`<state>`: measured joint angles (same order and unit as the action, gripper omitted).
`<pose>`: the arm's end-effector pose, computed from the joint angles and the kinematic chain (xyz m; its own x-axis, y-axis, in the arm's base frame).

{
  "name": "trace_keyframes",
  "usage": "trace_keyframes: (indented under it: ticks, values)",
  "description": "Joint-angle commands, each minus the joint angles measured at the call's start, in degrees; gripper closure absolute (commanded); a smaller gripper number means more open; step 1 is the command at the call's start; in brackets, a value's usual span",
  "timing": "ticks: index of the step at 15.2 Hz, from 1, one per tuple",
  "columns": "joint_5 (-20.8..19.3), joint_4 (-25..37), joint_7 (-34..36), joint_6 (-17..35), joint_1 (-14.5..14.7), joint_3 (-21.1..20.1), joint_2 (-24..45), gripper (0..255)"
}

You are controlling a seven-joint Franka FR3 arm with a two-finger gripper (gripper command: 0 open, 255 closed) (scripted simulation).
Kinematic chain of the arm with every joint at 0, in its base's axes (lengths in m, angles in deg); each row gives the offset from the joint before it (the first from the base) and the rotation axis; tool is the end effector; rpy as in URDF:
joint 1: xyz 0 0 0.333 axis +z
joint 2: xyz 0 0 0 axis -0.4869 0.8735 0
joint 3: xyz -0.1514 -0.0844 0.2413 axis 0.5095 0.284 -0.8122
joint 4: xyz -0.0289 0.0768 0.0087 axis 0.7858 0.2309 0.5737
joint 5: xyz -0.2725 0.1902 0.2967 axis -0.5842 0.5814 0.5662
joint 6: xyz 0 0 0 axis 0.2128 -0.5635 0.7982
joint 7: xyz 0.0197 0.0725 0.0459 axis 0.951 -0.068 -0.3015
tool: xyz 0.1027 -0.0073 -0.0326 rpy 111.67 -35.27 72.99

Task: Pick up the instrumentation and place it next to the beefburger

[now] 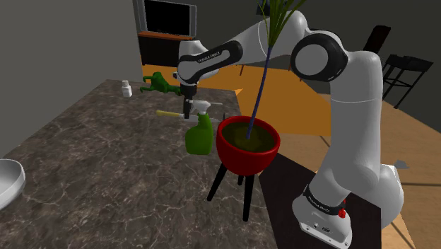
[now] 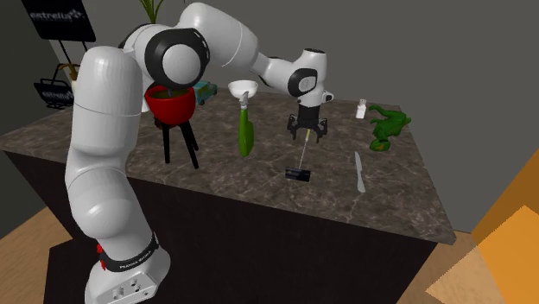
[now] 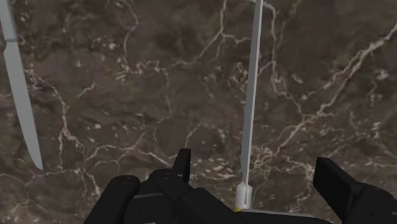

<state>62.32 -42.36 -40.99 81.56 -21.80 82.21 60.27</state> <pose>0.7045 0.0621 0.3107 0.7569 0.6532 0.0203 0.6533 -0.7571 0.0017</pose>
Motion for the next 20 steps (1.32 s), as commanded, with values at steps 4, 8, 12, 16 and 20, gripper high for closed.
trace_keyframes:
  ticks: [4, 8, 12, 16, 20]
  values:
    - [0.1, -1.1, -0.2, 3.1, 0.0, -0.1, 2.0, 0]
    - [0.1, -1.2, -0.2, 3.5, 0.0, -0.1, 2.2, 0]
    - [0.1, -1.2, -0.2, 3.5, 0.0, -0.1, 2.2, 0]
    - [0.1, -1.2, -0.2, 3.5, 0.0, -0.1, 2.2, 255]
    - [0.1, -1.2, -0.2, 3.5, 0.0, -0.1, 2.2, 255]
